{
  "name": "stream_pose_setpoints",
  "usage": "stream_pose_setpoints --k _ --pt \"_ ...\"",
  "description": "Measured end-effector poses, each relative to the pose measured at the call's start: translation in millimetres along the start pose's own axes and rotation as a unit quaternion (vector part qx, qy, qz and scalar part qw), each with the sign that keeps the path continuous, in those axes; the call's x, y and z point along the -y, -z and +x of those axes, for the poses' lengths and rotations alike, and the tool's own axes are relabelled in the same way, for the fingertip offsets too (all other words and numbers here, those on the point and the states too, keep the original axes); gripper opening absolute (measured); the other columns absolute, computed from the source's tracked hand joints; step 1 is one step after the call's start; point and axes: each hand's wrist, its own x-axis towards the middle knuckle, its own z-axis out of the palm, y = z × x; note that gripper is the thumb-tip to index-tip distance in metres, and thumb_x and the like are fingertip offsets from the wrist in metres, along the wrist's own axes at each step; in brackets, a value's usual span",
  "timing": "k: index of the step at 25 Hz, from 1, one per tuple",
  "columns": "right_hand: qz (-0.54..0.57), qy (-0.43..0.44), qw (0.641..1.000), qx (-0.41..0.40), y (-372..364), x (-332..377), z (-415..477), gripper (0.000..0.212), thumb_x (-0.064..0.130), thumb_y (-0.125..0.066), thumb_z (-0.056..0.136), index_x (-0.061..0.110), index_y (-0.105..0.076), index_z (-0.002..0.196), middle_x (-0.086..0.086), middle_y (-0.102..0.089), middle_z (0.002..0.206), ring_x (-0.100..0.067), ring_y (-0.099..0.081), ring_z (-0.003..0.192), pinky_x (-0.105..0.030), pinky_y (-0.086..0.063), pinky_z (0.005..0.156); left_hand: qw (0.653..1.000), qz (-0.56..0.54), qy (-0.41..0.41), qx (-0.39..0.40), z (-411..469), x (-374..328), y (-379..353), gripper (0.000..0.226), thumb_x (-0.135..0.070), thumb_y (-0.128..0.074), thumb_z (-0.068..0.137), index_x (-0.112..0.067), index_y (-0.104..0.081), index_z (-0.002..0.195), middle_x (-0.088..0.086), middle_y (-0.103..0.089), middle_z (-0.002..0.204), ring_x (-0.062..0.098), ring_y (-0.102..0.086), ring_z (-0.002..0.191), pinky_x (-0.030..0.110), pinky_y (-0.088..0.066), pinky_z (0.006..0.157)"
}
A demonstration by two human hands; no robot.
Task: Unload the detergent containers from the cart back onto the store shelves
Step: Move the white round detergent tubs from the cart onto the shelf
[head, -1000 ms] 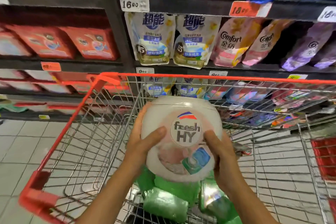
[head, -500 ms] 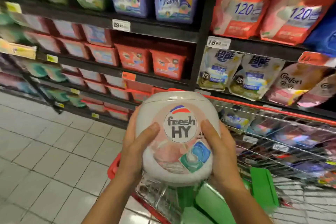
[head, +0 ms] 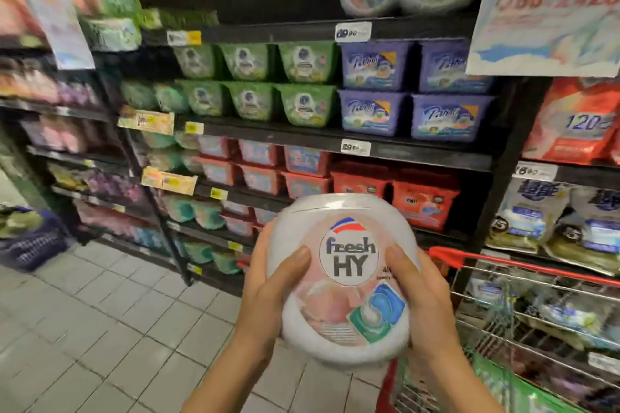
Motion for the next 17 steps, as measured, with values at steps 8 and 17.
stream_pose_setpoints --k 8,17 --pt "-0.002 0.107 0.994 0.012 -64.9 43.4 100.9 0.05 0.039 -0.081 0.064 0.017 -0.069 0.107 -0.014 -0.074 0.103 -0.033 -0.071 0.093 -0.037 -0.058 0.069 0.99 -0.028 -0.095 0.102 127.9 -48.7 10.3 0.058 -0.035 -0.072 0.073 -0.023 -0.056 0.128 0.015 -0.066 0.12 0.036 -0.064 0.11 0.048 -0.055 0.088" --pt "-0.025 0.211 0.977 0.03 -123.8 103.5 220.7 0.053 0.039 -0.073 0.071 0.011 -0.064 0.116 -0.016 -0.071 0.11 -0.038 -0.067 0.103 -0.058 -0.049 0.094 0.966 -0.023 -0.224 0.127 266.9 -102.2 8.0 0.059 -0.042 -0.069 0.071 -0.026 -0.057 0.127 0.007 -0.065 0.122 0.025 -0.064 0.112 0.031 -0.055 0.085"
